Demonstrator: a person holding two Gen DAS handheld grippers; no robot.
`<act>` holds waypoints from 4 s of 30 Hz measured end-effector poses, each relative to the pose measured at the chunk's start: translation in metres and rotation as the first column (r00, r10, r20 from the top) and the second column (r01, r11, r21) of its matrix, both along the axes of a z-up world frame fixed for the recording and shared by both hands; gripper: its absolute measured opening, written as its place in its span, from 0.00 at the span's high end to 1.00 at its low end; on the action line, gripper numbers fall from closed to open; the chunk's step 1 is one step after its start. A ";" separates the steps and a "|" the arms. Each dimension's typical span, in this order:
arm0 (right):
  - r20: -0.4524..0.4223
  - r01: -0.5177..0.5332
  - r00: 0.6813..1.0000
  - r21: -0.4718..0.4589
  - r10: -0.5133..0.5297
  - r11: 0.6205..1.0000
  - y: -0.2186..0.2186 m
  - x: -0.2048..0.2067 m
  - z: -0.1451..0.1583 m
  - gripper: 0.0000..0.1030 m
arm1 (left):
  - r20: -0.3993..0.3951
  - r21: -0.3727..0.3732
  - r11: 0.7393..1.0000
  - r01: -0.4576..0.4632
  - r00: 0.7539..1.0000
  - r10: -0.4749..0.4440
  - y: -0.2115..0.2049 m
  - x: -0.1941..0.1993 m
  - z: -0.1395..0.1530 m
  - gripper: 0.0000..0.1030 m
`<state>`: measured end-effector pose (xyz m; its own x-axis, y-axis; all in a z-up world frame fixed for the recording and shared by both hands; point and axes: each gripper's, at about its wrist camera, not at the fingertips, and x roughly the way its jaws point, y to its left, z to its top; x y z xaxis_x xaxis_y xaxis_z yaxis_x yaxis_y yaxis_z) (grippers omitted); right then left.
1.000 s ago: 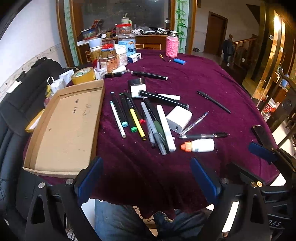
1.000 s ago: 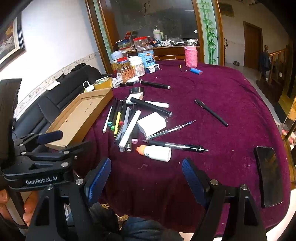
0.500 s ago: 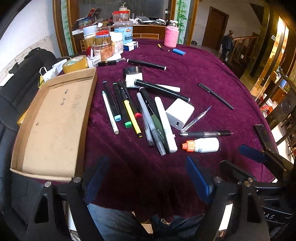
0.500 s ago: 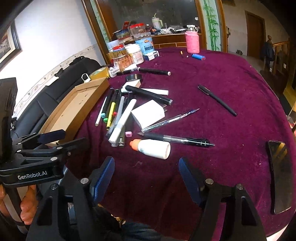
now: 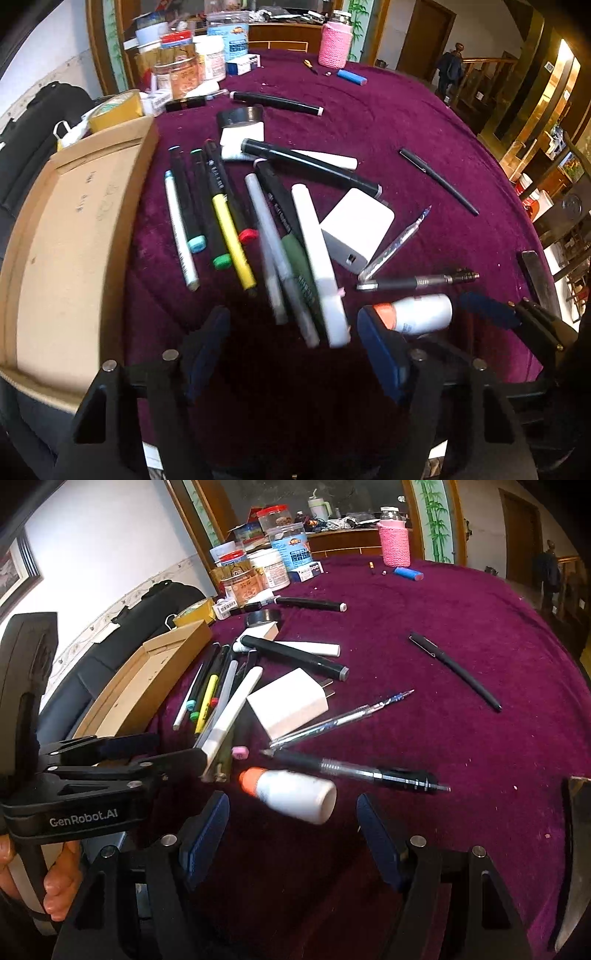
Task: Organize rigid objects
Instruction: 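Grasp the white marker with the left tool while the right tool grasps the glue bottle, then carry the marker and glue bottle into the cardboard tray and open both tools, then withdraw both tools from the tray back over the table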
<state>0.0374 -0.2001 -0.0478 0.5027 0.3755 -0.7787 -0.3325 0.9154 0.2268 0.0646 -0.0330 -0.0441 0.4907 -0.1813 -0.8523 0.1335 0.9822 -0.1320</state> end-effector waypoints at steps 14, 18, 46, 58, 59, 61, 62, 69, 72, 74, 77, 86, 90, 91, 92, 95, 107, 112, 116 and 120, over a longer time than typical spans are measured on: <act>-0.014 -0.129 0.992 -0.009 0.129 0.992 0.014 0.021 -0.014 0.37 | -0.046 0.020 0.999 0.049 0.998 -0.048 -0.010 0.039 -0.009 0.70; -0.016 -0.175 0.985 -0.052 0.174 0.983 0.020 0.016 -0.017 0.53 | -0.054 -0.004 0.999 0.037 0.998 -0.037 0.000 0.039 -0.007 0.87; 0.036 -0.156 0.987 -0.052 0.157 0.986 0.046 -0.012 0.014 0.71 | 0.009 -0.212 0.964 -0.159 0.986 0.165 0.110 -0.032 0.033 0.88; 0.071 -0.288 0.956 0.079 0.283 0.954 0.168 -0.010 0.047 0.71 | -0.014 -0.259 0.898 -0.357 0.930 0.366 0.212 -0.044 0.028 0.88; 0.062 -0.295 0.955 0.078 0.291 0.952 0.177 -0.008 0.046 0.71 | -0.019 -0.261 0.893 -0.367 0.927 0.375 0.217 -0.043 0.026 0.88; 0.041 -0.315 0.949 0.070 0.313 0.947 0.198 -0.003 0.040 0.70 | -0.031 -0.270 0.886 -0.376 0.923 0.383 0.225 -0.041 0.021 0.88; 0.034 -0.320 0.947 0.061 0.319 0.945 0.205 -0.002 0.038 0.70 | -0.038 -0.273 0.882 -0.383 0.921 0.388 0.229 -0.039 0.018 0.88; -0.006 -0.347 0.938 0.006 0.347 0.938 0.249 0.012 0.024 0.70 | -0.069 -0.264 0.876 -0.405 0.913 0.401 0.247 -0.030 0.004 0.88; -0.010 -0.350 0.937 -0.028 0.350 0.936 0.262 0.018 0.018 0.70 | -0.066 -0.256 0.877 -0.407 0.912 0.404 0.251 -0.027 0.004 0.88; -0.015 -0.356 0.934 -0.033 0.356 0.934 0.268 0.021 0.015 0.70 | -0.067 -0.249 0.878 -0.409 0.912 0.405 0.254 -0.025 0.003 0.88; -0.024 -0.365 0.931 -0.040 0.364 0.930 0.277 0.023 0.012 0.70 | -0.077 -0.242 0.880 -0.409 0.912 0.402 0.257 -0.023 0.000 0.88; -0.049 -0.380 0.925 -0.111 0.377 0.918 0.293 0.025 -0.006 0.70 | -0.118 -0.220 0.886 -0.408 0.913 0.391 0.262 -0.020 -0.014 0.88; -0.046 -0.386 0.922 -0.139 0.383 0.912 0.295 0.023 -0.009 0.70 | -0.116 -0.218 0.886 -0.409 0.912 0.393 0.262 -0.020 -0.015 0.88; -0.042 -0.387 0.922 -0.148 0.385 0.910 0.296 0.023 -0.009 0.70 | -0.112 -0.213 0.888 -0.408 0.913 0.393 0.261 -0.020 -0.015 0.88; -0.038 -0.387 0.922 -0.158 0.386 0.909 0.297 0.022 -0.010 0.70 | -0.110 -0.208 0.889 -0.408 0.913 0.393 0.260 -0.021 -0.015 0.88; -0.028 -0.389 0.920 -0.177 0.391 0.904 0.299 0.018 -0.011 0.70 | -0.106 -0.204 0.889 -0.409 0.912 0.396 0.259 -0.021 -0.015 0.87; 0.026 -0.413 0.909 -0.095 0.417 0.906 0.276 0.009 0.011 0.41 | -0.052 -0.225 0.876 -0.427 0.903 0.427 0.253 -0.031 0.005 0.56; 0.043 -0.387 0.922 0.014 0.386 0.922 0.235 -0.001 0.025 0.38 | 0.008 -0.221 0.891 -0.396 0.913 0.407 0.230 -0.039 0.026 0.48; 0.064 -0.361 0.932 0.048 0.358 0.931 0.196 -0.016 0.030 0.36 | 0.052 -0.202 0.922 -0.331 0.936 0.348 0.193 -0.042 0.039 0.42; 0.062 -0.321 0.946 0.064 0.317 0.945 0.149 -0.028 0.026 0.36 | 0.063 -0.189 0.946 -0.264 0.958 0.280 0.150 -0.043 0.042 0.39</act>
<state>0.0089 -0.0512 -0.0220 0.3852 0.5767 -0.7204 -0.6173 0.7413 0.2634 0.0220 0.1173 -0.0022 0.6138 -0.1740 -0.7700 -0.1162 0.9449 -0.3062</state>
